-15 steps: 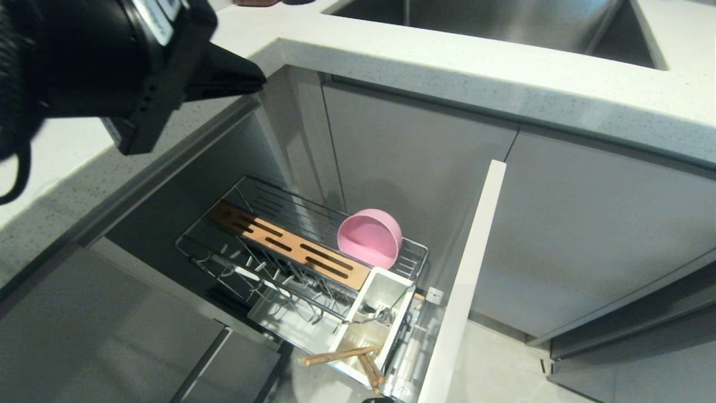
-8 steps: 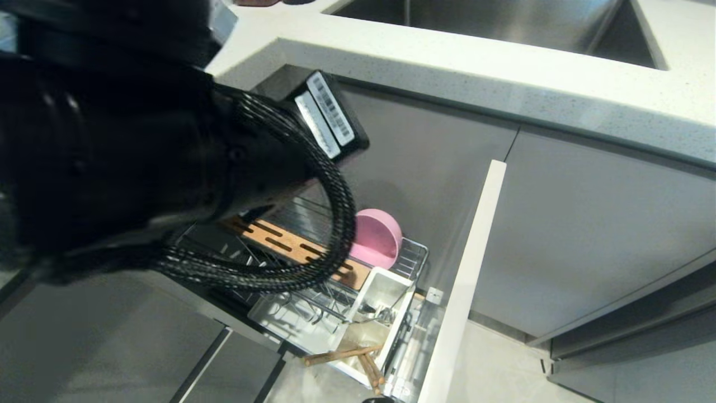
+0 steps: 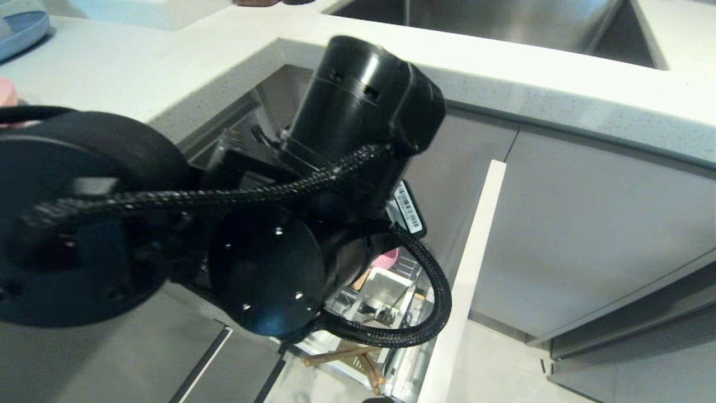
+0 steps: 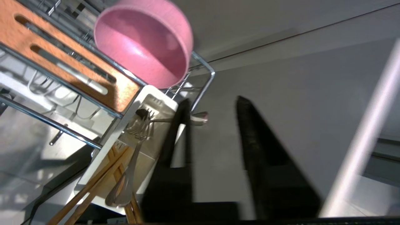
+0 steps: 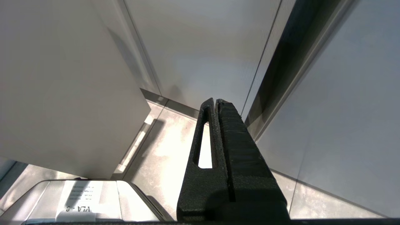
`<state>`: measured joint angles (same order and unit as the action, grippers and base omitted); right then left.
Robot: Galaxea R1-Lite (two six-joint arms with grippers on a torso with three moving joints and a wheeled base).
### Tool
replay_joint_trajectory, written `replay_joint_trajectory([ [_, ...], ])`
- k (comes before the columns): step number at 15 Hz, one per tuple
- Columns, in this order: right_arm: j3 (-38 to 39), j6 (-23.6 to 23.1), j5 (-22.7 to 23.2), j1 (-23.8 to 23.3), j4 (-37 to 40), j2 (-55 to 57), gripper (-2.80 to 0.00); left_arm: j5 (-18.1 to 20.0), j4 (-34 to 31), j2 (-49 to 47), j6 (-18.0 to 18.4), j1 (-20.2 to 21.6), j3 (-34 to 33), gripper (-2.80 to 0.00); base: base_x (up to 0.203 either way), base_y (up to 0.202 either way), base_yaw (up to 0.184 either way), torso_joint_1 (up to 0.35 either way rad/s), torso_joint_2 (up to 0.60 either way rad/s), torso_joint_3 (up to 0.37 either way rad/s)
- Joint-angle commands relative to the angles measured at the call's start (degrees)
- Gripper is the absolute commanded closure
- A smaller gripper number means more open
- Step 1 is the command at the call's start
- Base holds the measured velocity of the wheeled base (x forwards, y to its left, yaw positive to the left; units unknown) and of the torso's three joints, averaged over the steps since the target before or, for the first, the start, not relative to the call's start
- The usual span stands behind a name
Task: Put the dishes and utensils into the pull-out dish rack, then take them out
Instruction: Take the bowl out of the cupboard
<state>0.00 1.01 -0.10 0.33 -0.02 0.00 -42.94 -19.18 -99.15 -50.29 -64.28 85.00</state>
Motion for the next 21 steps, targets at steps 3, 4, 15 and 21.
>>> replay_joint_trajectory([
  [3, 0.09, -0.03, 0.01, 0.02, 0.02, 0.0, 0.0, 0.4, 1.53, -6.68, -1.1, 3.24, 0.12, -2.8, 0.0, 0.0, 0.0, 0.0, 0.0, 0.0],
  [4, 0.09, -0.02, -0.06, 0.02, 0.0, 0.0, 0.0, 0.81, 3.23, -7.26, -1.02, 3.88, -0.09, -2.8, 0.0, 0.0, 0.0, 0.0, 0.0, 0.0],
  [15, 0.09, -0.04, 0.01, 0.02, -0.04, 0.0, 0.0, 12.73, 17.41, -12.94, 1.01, 14.28, -1.63, -2.8, 0.0, 0.0, 0.0, 0.0, 0.0, 0.0],
  [21, 0.09, 0.02, -0.01, 0.02, -0.03, 0.0, 0.0, 18.32, 22.47, -13.97, 4.47, 18.14, -2.31, -2.8, 0.0, 0.0, 0.0, 0.0, 0.0, 0.0],
])
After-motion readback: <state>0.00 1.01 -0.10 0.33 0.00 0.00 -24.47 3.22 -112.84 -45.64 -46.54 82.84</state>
